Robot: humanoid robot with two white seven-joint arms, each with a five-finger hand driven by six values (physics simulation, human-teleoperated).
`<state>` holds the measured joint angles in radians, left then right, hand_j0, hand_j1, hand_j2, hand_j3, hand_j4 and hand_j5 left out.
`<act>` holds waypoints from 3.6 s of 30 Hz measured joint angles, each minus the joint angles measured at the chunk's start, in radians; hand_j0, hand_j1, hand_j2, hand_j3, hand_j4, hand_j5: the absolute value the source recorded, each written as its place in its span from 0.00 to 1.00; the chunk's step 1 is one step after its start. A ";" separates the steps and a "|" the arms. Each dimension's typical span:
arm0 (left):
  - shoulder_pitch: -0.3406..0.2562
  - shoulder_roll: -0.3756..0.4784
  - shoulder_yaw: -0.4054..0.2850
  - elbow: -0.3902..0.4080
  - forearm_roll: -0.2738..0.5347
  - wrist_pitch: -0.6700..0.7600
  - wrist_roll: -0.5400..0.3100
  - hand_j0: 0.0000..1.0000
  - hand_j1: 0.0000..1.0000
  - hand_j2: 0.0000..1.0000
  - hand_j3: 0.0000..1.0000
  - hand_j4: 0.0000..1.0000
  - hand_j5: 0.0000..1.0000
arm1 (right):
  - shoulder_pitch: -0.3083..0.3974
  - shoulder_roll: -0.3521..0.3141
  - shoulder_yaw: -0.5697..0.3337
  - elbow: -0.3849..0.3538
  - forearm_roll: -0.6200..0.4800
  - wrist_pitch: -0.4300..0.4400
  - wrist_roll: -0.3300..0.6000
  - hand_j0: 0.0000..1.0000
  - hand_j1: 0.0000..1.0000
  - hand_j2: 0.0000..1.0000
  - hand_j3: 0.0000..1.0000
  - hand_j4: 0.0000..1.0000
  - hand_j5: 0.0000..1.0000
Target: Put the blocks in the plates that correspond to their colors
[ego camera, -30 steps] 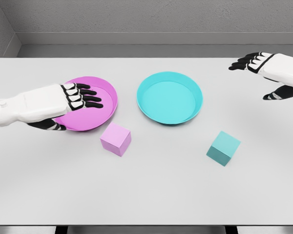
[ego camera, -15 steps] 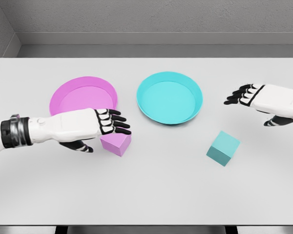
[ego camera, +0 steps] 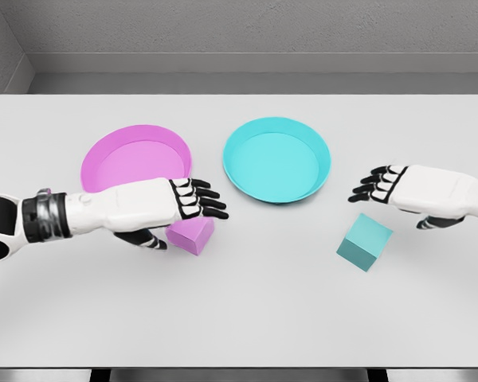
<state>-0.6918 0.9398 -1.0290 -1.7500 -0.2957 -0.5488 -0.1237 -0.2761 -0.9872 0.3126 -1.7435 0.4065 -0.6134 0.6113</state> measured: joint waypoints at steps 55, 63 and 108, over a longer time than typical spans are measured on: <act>-0.014 -0.136 -0.075 0.184 -0.108 0.120 -0.021 0.87 0.87 0.87 0.87 0.87 0.87 | -0.015 0.108 0.114 0.005 0.205 0.007 -0.002 0.62 0.62 0.62 0.62 0.62 0.62; -0.017 -0.136 -0.075 0.178 -0.122 0.107 -0.035 0.60 0.60 0.60 0.60 0.60 0.60 | -0.017 0.110 0.103 0.010 0.204 0.002 -0.001 0.62 0.62 0.62 0.62 0.62 0.62; -0.207 -0.185 -0.029 0.647 -0.027 0.000 -0.045 1.00 1.00 1.00 1.00 1.00 1.00 | -0.345 0.342 -0.146 0.521 0.137 -0.001 0.000 1.00 1.00 1.00 1.00 1.00 1.00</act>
<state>-0.8989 0.7545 -1.0575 -1.1027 -0.3228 -0.5490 -0.1683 -0.6213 -0.6450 0.1664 -1.2221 0.5433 -0.6144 0.6115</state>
